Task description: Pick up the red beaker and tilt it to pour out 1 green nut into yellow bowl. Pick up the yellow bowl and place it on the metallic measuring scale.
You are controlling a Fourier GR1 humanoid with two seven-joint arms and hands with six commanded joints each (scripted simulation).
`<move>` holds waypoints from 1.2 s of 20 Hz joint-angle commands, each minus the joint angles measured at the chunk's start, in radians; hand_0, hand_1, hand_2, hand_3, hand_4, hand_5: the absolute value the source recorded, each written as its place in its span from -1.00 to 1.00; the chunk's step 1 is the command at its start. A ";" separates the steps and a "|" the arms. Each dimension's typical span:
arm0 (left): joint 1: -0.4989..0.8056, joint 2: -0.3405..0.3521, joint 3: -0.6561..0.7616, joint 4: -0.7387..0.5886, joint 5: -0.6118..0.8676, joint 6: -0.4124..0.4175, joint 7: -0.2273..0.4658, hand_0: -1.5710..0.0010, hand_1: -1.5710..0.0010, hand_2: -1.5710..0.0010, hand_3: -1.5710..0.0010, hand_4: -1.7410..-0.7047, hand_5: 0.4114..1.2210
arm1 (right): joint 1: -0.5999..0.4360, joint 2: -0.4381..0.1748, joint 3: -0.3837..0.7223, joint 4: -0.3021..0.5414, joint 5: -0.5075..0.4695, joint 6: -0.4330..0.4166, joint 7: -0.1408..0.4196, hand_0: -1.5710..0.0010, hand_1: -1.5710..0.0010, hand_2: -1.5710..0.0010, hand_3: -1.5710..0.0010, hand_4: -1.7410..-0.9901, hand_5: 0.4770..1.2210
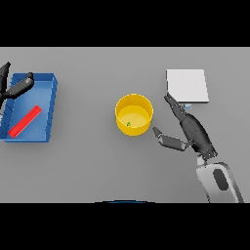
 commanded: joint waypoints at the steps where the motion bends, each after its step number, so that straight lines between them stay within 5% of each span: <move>1: 0.006 -0.003 -0.003 -0.011 -0.001 0.006 -0.002 0.99 0.99 0.99 0.99 0.83 -0.27 | -0.016 -0.028 0.018 -0.002 0.038 0.015 0.018 1.00 1.00 1.00 1.00 0.26 -0.42; 8: -0.009 -0.006 -0.011 -0.004 -0.011 0.009 0.014 1.00 1.00 1.00 1.00 0.83 -0.24 | -0.251 -0.161 0.172 0.101 0.260 0.138 -0.007 1.00 1.00 1.00 1.00 0.26 -0.50; 24: -0.020 -0.013 -0.018 0.014 -0.011 -0.012 0.003 1.00 1.00 1.00 1.00 0.82 -0.21 | -0.510 -0.132 0.344 0.388 0.334 0.329 -0.123 1.00 1.00 1.00 1.00 0.28 -0.46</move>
